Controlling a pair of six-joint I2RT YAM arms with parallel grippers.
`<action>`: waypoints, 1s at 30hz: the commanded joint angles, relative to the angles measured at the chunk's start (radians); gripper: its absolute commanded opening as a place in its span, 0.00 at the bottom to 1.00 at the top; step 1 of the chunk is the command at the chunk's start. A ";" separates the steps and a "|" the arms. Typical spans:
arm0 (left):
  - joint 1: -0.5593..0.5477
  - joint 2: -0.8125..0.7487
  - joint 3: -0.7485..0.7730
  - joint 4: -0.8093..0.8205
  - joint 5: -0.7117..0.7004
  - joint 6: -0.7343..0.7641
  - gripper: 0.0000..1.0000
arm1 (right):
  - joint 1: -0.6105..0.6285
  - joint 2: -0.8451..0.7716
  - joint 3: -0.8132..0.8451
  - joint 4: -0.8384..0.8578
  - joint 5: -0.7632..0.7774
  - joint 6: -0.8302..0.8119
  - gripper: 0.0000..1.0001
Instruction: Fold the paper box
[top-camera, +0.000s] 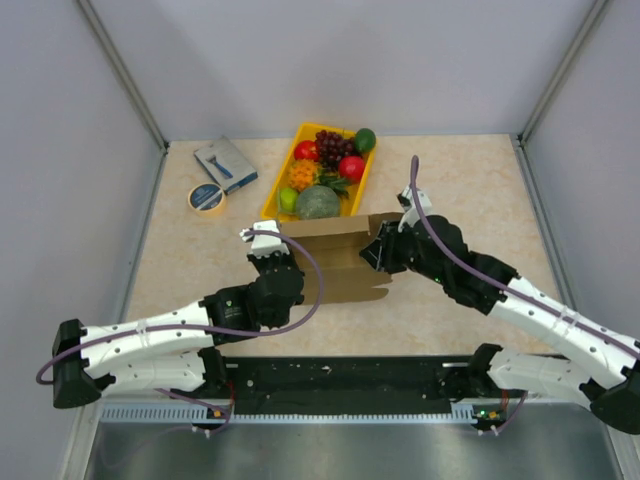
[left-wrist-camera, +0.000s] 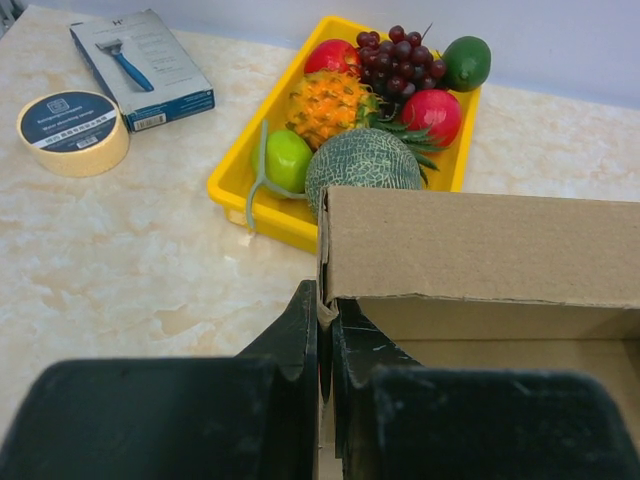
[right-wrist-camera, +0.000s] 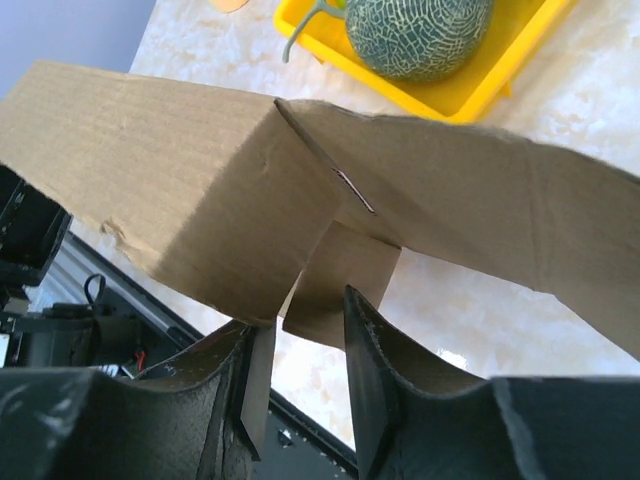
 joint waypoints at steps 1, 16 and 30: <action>-0.004 -0.025 0.024 0.014 0.024 -0.092 0.00 | 0.011 -0.110 -0.021 0.028 -0.027 -0.002 0.39; 0.054 0.009 0.035 -0.121 0.158 -0.117 0.00 | -0.071 -0.293 0.246 -0.442 0.161 -0.244 0.70; 0.217 -0.126 0.015 -0.180 0.480 -0.059 0.00 | -0.352 -0.142 0.103 -0.220 -0.380 -0.458 0.66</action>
